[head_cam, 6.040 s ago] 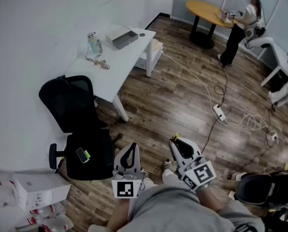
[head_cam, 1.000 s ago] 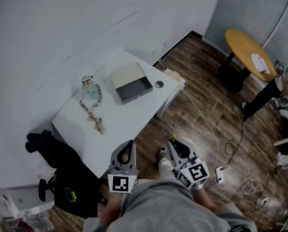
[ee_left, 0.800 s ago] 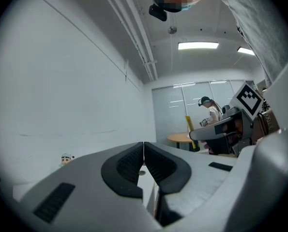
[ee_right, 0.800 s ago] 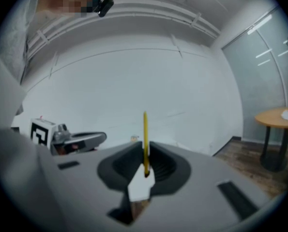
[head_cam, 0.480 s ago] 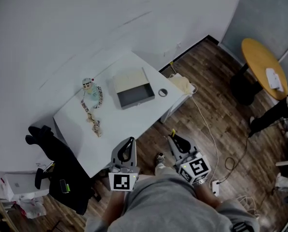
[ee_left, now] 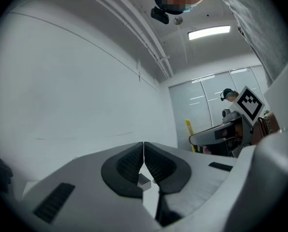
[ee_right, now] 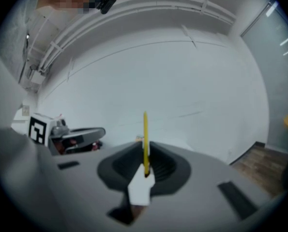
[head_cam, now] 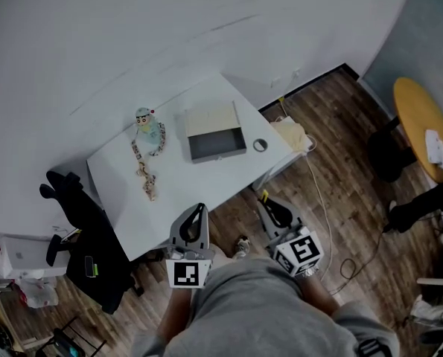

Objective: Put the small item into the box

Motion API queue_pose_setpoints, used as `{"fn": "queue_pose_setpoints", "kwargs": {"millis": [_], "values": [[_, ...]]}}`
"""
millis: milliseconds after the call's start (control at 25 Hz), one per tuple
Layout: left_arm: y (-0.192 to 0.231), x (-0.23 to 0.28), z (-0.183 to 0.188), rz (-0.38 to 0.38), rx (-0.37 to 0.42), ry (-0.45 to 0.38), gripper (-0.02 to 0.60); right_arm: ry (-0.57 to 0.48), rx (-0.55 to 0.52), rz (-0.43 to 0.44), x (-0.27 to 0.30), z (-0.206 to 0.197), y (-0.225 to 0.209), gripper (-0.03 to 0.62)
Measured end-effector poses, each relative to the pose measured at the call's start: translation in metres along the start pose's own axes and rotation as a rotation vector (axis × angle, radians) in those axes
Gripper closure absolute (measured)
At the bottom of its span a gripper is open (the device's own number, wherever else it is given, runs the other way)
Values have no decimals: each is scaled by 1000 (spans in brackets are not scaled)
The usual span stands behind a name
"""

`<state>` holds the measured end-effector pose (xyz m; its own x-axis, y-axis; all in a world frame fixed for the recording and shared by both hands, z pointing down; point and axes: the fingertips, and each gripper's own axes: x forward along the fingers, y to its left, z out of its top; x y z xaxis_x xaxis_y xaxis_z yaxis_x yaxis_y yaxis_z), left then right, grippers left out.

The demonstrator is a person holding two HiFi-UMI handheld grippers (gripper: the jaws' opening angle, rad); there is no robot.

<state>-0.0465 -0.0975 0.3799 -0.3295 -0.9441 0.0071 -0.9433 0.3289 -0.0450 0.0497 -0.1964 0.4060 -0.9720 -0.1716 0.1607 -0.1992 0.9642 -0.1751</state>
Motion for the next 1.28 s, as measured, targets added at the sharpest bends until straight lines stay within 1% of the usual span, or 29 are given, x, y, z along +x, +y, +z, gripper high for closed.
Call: {"fn": "queue_pose_setpoints", "kwargs": {"millis": [160, 320, 520, 680, 920, 1040, 1280], "values": [[4, 3, -1, 39, 14, -5, 546, 12, 2, 28, 10, -1, -8, 530], [12, 5, -8, 71, 22, 21, 546, 28, -4, 47, 22, -2, -16, 530], [22, 14, -12, 104, -14, 25, 546, 47, -18, 68, 39, -4, -21, 530], [25, 25, -21, 91, -17, 45, 546, 74, -18, 61, 51, -10, -30, 530], [43, 55, -31, 74, -50, 62, 546, 112, -19, 42, 80, -14, -45, 530], [51, 71, -35, 59, -45, 67, 546, 132, -18, 35, 95, -15, -53, 530], [66, 98, -43, 42, -60, 87, 546, 206, -24, 37, 126, -26, -65, 530]]}}
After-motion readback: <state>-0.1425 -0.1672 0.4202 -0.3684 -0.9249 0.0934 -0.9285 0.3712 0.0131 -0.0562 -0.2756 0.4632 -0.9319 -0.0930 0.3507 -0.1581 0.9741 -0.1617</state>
